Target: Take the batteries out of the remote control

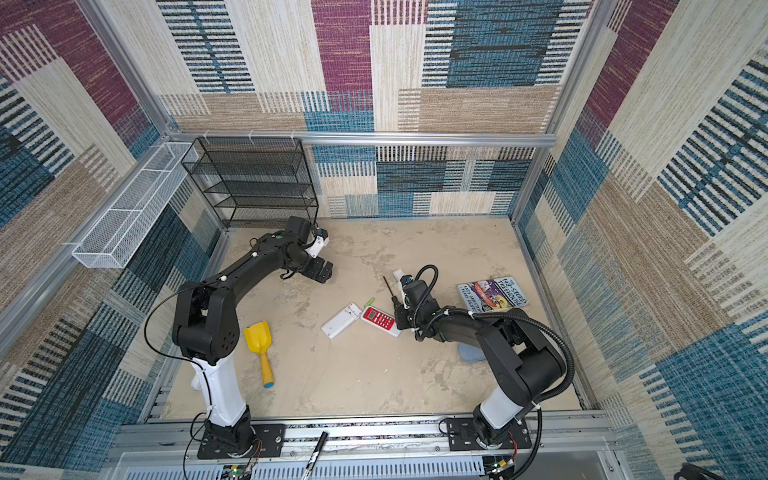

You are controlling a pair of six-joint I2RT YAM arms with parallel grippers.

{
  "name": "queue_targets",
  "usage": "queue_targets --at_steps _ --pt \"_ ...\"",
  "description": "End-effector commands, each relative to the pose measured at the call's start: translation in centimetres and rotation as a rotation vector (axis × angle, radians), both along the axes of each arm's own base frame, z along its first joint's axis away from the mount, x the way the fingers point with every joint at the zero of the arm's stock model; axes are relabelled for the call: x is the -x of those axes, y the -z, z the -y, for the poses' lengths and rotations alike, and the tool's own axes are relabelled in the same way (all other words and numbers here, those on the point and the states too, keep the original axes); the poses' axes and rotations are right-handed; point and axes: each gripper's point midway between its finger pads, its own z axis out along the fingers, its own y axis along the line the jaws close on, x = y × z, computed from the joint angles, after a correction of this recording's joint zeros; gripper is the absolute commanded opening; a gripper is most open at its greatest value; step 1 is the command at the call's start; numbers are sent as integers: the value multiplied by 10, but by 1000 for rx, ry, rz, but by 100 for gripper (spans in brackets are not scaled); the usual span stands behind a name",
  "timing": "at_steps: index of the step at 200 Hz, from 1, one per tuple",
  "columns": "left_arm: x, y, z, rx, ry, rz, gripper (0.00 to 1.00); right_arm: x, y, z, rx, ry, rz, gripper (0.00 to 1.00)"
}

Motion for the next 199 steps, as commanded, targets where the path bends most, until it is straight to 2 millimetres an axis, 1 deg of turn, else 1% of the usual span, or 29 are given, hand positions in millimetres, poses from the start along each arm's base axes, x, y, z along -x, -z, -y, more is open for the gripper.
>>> queue_targets --at_steps 1,14,34,55,75,99,114,135,152,174,195,199 --pt "0 -10 9 56 14 29 99 1 7 6 10 39 -19 12" --pt "3 -12 10 60 18 40 100 1 6 9 25 46 -12 22" --pt "13 -17 14 70 40 58 99 0 6 11 38 42 -9 28" --pt "28 -20 19 51 102 67 99 -2 6 13 51 43 -10 30" --pt "51 -19 31 18 217 73 99 -6 4 15 50 43 -8 31" --pt "76 -9 34 -29 308 46 99 -7 8 16 64 39 -25 35" --pt "93 -2 34 -41 346 -7 99 -7 11 17 65 35 -37 36" --pt "115 9 38 -59 404 -72 99 -7 11 17 66 31 -36 42" --pt "130 19 40 -94 443 -112 100 -9 5 17 64 29 -20 49" --pt "148 30 47 -127 489 -166 99 -12 -9 17 55 22 15 57" --pt "155 40 51 -146 488 -195 99 -14 -23 14 37 9 48 63" --pt "156 43 52 -149 485 -202 99 -14 -25 14 34 5 52 67"
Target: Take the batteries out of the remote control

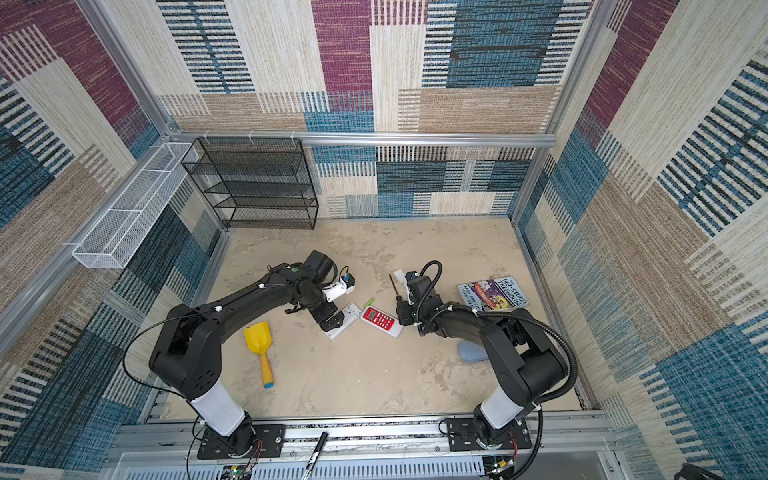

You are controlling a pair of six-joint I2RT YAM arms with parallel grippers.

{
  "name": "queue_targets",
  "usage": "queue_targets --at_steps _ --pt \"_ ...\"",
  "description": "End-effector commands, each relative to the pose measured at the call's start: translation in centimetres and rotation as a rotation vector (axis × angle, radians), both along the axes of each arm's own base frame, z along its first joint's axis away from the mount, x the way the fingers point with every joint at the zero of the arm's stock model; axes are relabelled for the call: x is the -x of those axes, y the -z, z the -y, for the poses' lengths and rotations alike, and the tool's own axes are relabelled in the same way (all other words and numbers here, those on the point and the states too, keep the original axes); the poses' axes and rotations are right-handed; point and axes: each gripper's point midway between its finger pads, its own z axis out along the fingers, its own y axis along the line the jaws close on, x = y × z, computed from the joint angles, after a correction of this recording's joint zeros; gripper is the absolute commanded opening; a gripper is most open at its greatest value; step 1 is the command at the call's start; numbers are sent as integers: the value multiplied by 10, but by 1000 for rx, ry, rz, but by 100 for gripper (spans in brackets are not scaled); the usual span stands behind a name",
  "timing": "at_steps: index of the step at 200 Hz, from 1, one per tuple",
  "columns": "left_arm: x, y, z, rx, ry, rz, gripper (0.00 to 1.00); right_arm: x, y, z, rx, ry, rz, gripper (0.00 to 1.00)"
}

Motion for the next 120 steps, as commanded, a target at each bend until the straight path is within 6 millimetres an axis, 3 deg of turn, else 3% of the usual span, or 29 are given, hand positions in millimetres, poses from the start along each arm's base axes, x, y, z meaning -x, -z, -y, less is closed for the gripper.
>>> queue_targets --at_steps 1,38,80,120 --pt "11 12 -3 -50 9 -46 99 -4 -15 -3 -10 -22 41 67" --pt "14 30 3 -108 -9 -68 99 -4 -35 -4 -31 -29 89 78" --pt "5 40 3 -153 -55 -57 99 -3 -59 -1 -54 -19 144 80" --pt "2 54 -1 -184 -93 -49 91 -2 -71 -1 -72 -16 171 81"
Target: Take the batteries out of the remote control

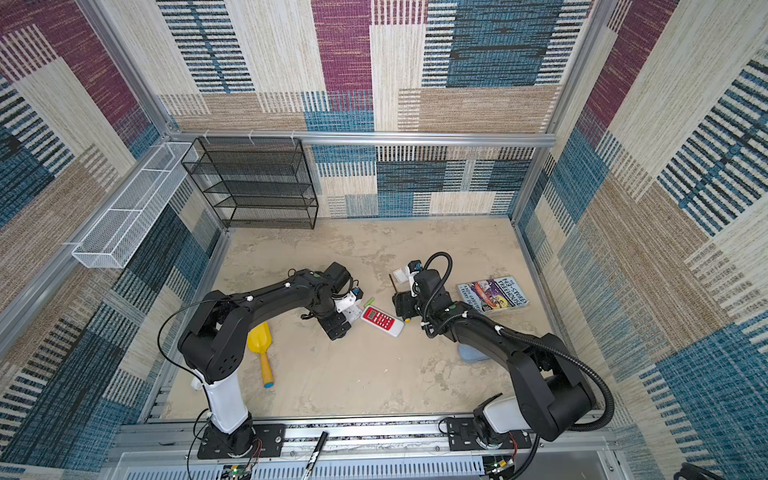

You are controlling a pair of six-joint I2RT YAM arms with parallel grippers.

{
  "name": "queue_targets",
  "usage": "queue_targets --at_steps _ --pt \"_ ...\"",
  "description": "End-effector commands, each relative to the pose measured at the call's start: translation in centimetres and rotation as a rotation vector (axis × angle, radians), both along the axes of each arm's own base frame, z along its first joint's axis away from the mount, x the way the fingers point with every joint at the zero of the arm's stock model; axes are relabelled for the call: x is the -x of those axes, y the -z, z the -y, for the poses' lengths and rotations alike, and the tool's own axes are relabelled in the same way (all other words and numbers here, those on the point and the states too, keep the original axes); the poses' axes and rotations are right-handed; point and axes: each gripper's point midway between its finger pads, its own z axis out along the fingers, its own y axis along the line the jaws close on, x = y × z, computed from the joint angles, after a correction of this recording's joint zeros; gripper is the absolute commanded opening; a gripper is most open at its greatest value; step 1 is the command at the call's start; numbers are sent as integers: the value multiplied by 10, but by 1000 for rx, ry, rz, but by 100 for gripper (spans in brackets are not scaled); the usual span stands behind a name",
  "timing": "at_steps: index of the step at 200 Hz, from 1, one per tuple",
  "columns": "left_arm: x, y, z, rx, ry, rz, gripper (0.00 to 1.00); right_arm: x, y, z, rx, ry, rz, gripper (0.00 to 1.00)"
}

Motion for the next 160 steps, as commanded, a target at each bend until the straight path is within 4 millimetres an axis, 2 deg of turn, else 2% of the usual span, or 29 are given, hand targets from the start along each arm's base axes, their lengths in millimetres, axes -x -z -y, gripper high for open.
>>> queue_targets --at_steps 1,35,110,138,160 --pt "-4 6 -2 -19 -49 17 91 0 -6 1 -5 7 17 81" --pt "-6 13 -7 -47 -60 31 84 0 -7 1 -9 5 20 80" --pt "-21 -1 -30 -60 -83 82 61 3 -2 2 -15 5 11 80" --pt "-31 -7 -44 -56 -115 99 60 3 -2 1 -18 2 10 79" --pt "-43 -12 -63 -41 -168 116 60 4 -1 -1 -23 -6 5 79"
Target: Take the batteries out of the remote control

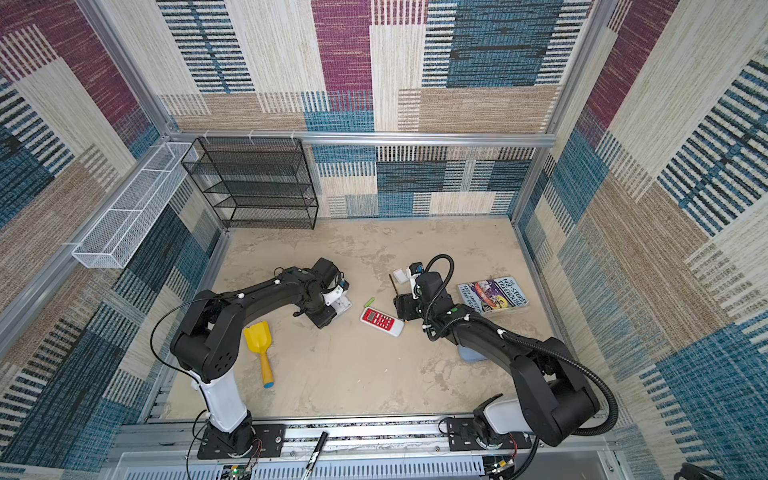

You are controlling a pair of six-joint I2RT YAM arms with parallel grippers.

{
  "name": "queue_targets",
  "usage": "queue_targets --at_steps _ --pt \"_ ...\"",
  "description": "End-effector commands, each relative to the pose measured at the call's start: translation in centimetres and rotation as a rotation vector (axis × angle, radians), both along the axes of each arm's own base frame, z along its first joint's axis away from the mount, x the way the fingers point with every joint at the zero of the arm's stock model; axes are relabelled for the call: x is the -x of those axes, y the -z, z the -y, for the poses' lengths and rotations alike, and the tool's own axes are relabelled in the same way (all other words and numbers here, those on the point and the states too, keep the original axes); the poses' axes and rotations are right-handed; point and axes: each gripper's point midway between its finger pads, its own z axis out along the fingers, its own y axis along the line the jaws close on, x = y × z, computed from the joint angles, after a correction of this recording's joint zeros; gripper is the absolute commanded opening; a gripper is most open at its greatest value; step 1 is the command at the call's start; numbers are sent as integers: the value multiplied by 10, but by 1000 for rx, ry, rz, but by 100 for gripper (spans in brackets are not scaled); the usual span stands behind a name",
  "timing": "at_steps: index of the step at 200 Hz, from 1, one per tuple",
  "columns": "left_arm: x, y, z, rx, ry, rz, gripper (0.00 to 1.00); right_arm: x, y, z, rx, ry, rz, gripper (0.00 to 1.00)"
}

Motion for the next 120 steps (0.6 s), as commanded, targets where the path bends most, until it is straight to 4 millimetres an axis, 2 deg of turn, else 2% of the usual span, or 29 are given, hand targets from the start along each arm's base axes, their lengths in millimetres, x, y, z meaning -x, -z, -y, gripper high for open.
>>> queue_targets --at_steps 1,36,70,90,113,117,120 --pt "-13 -8 -16 2 -20 40 60 -2 -4 -4 -24 -3 12 79" --pt "-30 -8 -42 23 -86 46 61 -1 -4 -6 -33 -15 5 78" --pt "-39 0 -52 12 -109 32 67 0 -6 -9 -45 -25 5 78" --pt "-44 0 -55 2 -130 46 76 0 -8 -10 -48 -31 9 78" --pt "-51 -10 -59 -4 -170 99 87 -1 -10 -10 -49 -36 14 78" --pt "-54 -14 -60 -8 -183 117 97 -1 -10 -11 -50 -37 15 78" --pt "-55 -16 -61 -7 -189 129 99 -1 -10 -11 -50 -38 14 78"
